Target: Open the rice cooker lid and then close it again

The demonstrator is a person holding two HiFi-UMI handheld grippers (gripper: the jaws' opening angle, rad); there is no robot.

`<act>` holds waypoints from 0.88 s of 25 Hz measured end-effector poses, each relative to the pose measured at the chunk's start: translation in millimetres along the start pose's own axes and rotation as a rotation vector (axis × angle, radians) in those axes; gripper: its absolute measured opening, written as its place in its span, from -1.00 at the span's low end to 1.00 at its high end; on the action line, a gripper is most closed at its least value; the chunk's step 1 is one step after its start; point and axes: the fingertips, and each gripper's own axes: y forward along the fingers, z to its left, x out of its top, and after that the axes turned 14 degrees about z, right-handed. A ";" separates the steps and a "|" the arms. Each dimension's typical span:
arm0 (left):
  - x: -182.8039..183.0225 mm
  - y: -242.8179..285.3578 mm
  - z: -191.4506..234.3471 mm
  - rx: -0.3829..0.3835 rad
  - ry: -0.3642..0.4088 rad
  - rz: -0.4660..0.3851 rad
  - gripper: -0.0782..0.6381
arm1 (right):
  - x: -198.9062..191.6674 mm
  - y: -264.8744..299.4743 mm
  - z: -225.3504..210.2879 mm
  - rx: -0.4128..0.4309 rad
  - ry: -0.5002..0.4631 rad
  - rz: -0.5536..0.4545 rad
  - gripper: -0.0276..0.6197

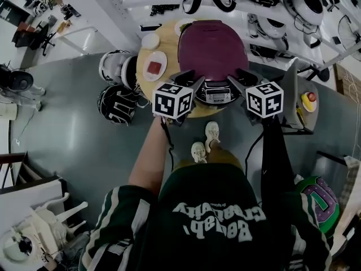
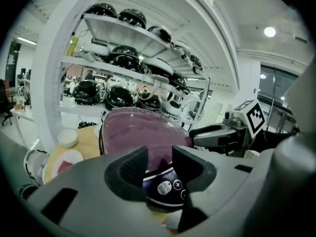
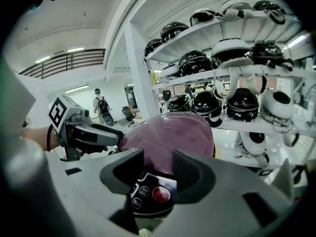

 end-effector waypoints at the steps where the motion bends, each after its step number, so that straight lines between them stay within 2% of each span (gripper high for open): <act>1: -0.7 1.4 0.3 0.000 -0.003 0.000 -0.34 | -1.0 0.7 -1.3 -0.001 0.009 -0.001 -0.34; 9: -3.7 4.3 -0.6 0.028 0.016 0.006 -0.35 | -2.3 2.9 -4.5 -0.017 0.045 -0.008 -0.40; 18: -6.4 7.8 0.1 0.022 -0.004 0.029 -0.34 | -5.8 9.7 -2.9 -0.090 -0.013 0.068 -0.40; 22: -6.3 7.8 2.3 0.016 -0.019 0.028 -0.35 | -5.7 11.5 -2.7 -0.115 -0.010 0.080 -0.38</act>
